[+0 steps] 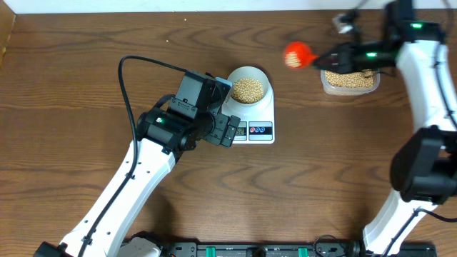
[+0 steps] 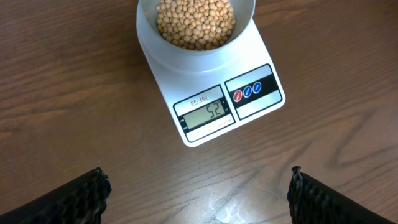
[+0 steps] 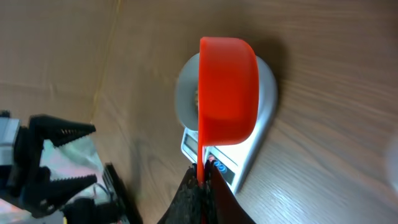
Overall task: Scoop item into bowl and weigh 50g on scale
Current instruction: 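Carry the red scoop with the right gripper back to the soybean tub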
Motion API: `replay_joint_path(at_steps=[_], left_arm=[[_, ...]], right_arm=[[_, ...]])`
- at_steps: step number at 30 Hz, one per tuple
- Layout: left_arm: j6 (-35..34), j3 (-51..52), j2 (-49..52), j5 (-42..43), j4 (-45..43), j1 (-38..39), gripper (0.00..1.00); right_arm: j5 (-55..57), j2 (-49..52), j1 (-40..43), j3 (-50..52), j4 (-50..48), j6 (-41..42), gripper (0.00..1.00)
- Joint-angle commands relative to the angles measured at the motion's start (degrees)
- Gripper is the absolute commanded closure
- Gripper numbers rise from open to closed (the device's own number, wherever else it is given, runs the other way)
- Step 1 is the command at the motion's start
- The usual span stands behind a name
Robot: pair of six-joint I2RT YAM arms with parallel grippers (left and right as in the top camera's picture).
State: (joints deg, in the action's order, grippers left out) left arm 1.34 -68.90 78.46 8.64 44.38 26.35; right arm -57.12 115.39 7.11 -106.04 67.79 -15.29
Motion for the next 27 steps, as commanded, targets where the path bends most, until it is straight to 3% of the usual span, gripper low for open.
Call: replay_joint_path(at_steps=[1,6,11,17,27], left_arm=[[0.1,0.4,0.2,-0.5,0.0,-0.3,0.07],[0.1,0.4,0.2,-0.5,0.0,-0.3,0.07],[0.1,0.4,0.2,-0.5,0.0,-0.3,0.07],[0.1,0.4,0.2,-0.5,0.0,-0.3,0.07],[0.1,0.4,0.2,-0.5,0.0,-0.3,0.07]], right_arm=[[-3.4,-1.3,6.6,-1.2,2.8,-3.8,0.99],[-0.6,-1.3,14.3,-1.2,5.9,-5.1,0.99],[4.0,-1.3,16.9,-1.2,6.3,-4.3,0.99],[21.1,-1.6,14.1,-1.2,1.1,4.7,0.99],[41.6,-4.9,2.7,-1.2,-7.0,11.2,0.99]])
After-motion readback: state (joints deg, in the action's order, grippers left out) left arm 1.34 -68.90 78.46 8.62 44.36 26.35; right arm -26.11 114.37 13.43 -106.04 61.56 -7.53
